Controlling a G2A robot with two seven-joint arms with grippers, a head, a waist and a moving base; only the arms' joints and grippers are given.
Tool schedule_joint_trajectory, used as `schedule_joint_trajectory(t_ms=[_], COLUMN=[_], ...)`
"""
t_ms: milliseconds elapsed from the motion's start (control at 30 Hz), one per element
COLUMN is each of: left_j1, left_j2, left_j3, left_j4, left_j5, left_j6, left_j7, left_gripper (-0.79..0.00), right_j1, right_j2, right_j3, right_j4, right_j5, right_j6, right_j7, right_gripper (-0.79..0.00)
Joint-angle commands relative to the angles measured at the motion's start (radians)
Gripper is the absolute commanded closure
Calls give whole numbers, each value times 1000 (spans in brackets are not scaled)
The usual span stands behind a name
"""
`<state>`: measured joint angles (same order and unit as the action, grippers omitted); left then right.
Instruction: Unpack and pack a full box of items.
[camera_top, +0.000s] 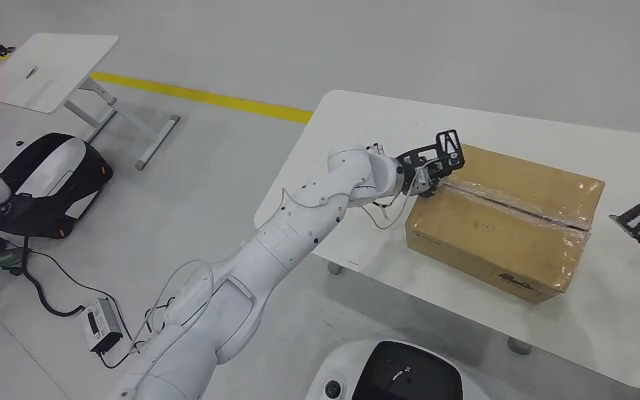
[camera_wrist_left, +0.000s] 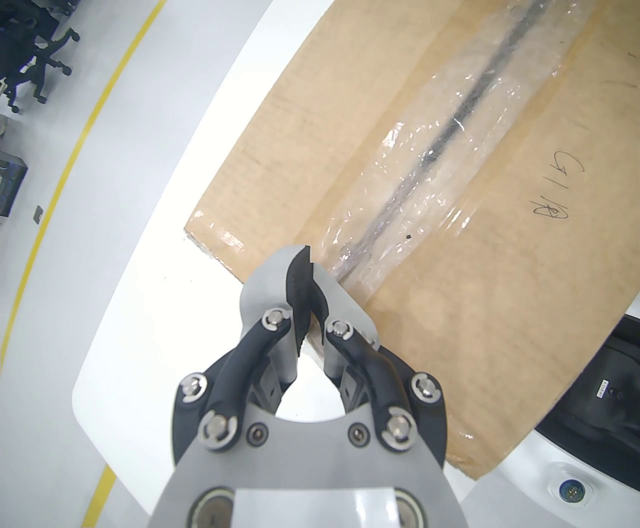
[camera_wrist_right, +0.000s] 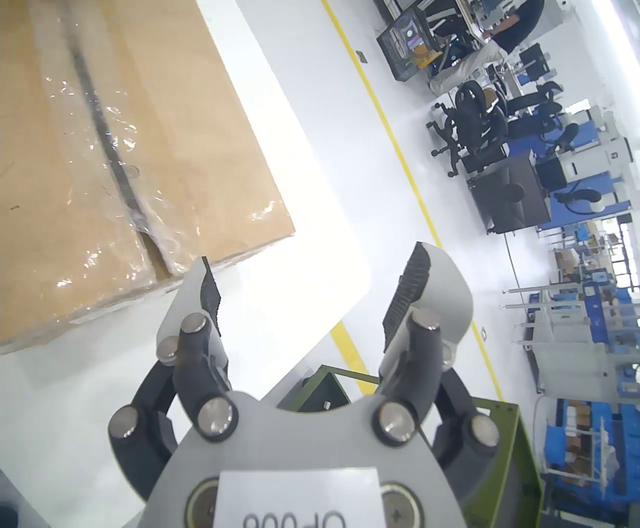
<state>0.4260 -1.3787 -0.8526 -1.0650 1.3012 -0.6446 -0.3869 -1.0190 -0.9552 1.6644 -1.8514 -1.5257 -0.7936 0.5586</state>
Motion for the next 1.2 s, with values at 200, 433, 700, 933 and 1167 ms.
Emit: schedule_joint_trajectory(t_ms=[200, 433, 700, 933, 1167], left_j1=[18, 31, 55, 64, 74], left_j2=[4, 7, 13, 17, 21], left_j3=[-11, -22, -39, -54, -63], left_j4=[-32, -47, -74, -84, -96], left_j5=[7, 7, 8, 11, 18], left_j6=[-9, -10, -10, -11, -14], left_j7=[-5, -4, -6, -5, 0], left_gripper=[0, 0, 0, 0, 0], right_j1=[-2, 32, 69, 104, 145], right_j2=[-13, -24, -39, -47, -60], right_j3=[46, -42, -173, -266, -363], right_j4=[18, 49, 172, 222, 274], right_j5=[424, 832, 1006, 1016, 1008], right_j6=[189, 300, 365, 345, 325], right_j7=[65, 195, 197, 187, 172], right_gripper=[-323, 0, 0, 0, 0])
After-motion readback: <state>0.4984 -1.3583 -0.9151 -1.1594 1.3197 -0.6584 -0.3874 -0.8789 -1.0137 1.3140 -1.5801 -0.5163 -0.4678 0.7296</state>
